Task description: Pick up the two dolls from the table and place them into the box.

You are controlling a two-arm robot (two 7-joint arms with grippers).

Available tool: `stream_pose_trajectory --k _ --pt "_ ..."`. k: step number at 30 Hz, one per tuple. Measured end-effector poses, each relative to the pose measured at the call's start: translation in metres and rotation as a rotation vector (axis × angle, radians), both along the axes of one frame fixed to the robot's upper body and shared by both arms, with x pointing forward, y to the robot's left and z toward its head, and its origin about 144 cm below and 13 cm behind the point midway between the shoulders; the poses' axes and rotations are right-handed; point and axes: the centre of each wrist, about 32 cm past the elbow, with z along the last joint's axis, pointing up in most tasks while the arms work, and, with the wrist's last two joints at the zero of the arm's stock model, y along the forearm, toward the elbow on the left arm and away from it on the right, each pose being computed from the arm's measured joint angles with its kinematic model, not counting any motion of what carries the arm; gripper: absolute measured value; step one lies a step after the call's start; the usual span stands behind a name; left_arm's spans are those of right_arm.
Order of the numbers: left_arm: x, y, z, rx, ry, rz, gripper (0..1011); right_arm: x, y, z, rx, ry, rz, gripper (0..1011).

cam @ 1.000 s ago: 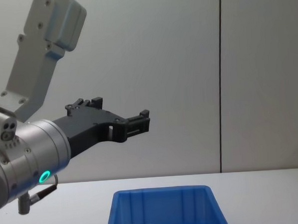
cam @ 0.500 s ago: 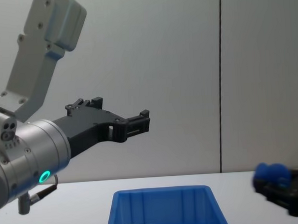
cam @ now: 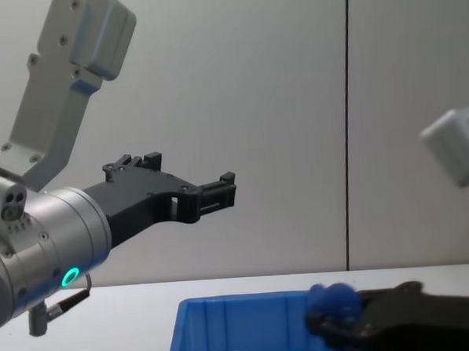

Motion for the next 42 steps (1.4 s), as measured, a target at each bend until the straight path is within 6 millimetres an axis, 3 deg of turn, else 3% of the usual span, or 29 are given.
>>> stream_pose_trajectory --k 13,24,42 --pt "0.0 0.0 0.0 0.0 0.0 0.0 1001 0.012 0.022 -0.003 -0.03 0.025 0.012 667" --pt "0.0 0.0 0.0 0.0 0.0 0.0 1001 0.013 0.017 -0.002 -0.022 0.009 -0.04 984" --pt "0.0 0.0 0.0 0.0 0.0 0.0 1001 -0.015 -0.022 -0.007 -0.01 0.016 -0.2 1004"
